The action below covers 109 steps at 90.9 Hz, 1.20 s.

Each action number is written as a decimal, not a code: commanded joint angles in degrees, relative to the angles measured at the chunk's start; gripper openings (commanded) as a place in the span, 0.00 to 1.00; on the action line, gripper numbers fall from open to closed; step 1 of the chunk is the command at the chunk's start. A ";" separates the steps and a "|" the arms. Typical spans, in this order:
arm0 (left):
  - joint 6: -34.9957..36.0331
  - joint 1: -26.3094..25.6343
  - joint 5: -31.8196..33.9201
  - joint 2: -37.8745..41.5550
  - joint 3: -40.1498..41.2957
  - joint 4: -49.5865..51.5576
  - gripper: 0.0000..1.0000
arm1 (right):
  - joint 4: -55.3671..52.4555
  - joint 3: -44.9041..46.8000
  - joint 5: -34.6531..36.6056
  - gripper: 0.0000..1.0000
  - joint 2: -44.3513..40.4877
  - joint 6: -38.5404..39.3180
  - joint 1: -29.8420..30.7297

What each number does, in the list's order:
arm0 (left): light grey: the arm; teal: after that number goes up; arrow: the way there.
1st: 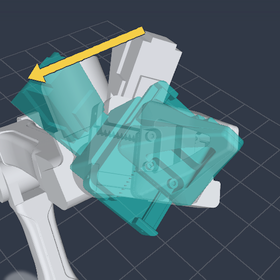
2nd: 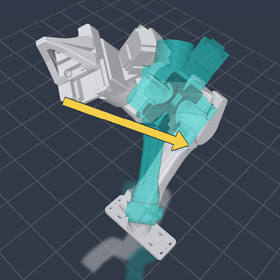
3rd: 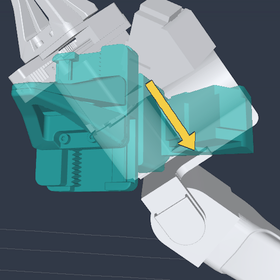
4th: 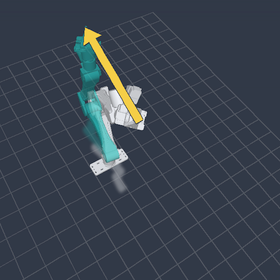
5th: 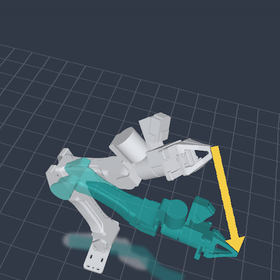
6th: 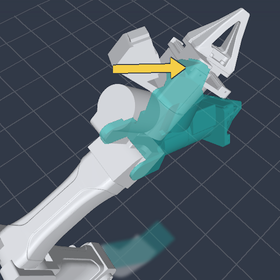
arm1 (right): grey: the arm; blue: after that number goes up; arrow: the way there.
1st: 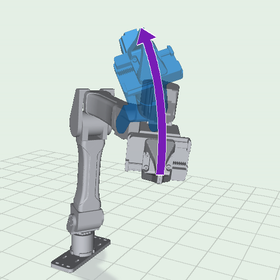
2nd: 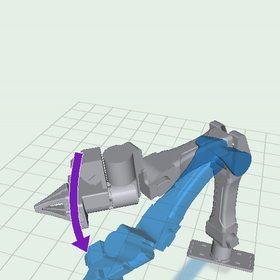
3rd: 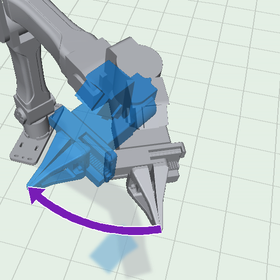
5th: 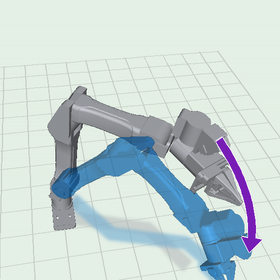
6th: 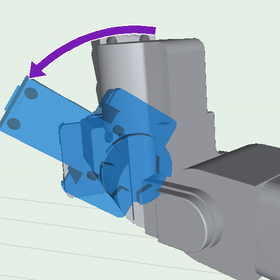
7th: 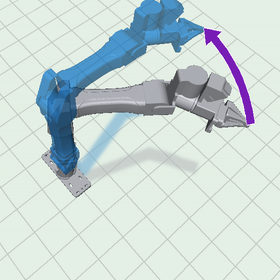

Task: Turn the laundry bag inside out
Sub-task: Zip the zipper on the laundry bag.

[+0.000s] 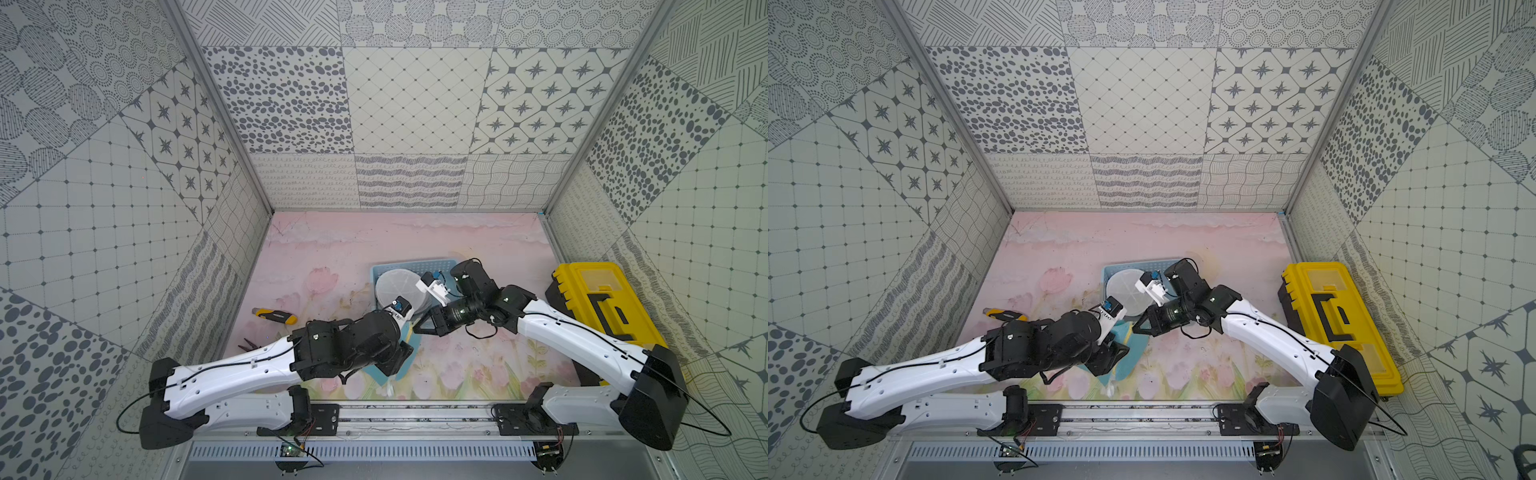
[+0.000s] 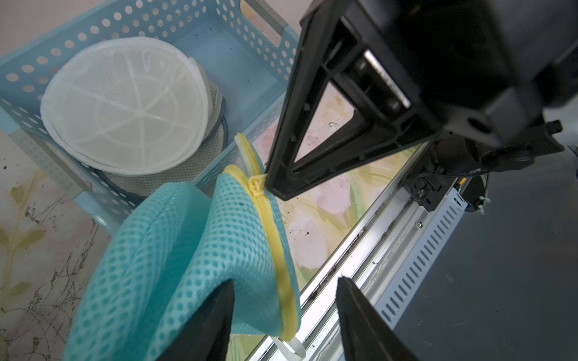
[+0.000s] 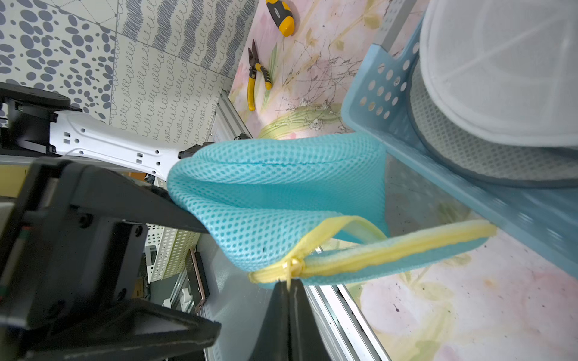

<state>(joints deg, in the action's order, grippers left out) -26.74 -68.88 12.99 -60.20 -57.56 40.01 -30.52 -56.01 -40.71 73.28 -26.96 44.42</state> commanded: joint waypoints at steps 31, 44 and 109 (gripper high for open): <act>4.86 1.85 1.90 -4.56 0.78 -4.97 0.18 | 8.28 3.53 -0.20 0.00 -4.72 -7.67 2.89; 5.12 1.92 0.47 -4.46 0.86 -4.82 0.02 | 8.25 3.75 1.51 0.00 -4.57 -8.52 3.05; 4.62 2.52 0.06 -0.49 2.01 -1.88 0.00 | 3.37 12.20 11.11 0.00 -5.55 -10.37 -6.10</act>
<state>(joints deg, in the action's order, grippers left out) -22.50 -66.61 13.56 -61.63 -55.83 38.15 -25.58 -45.47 -33.43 68.53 -36.77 39.99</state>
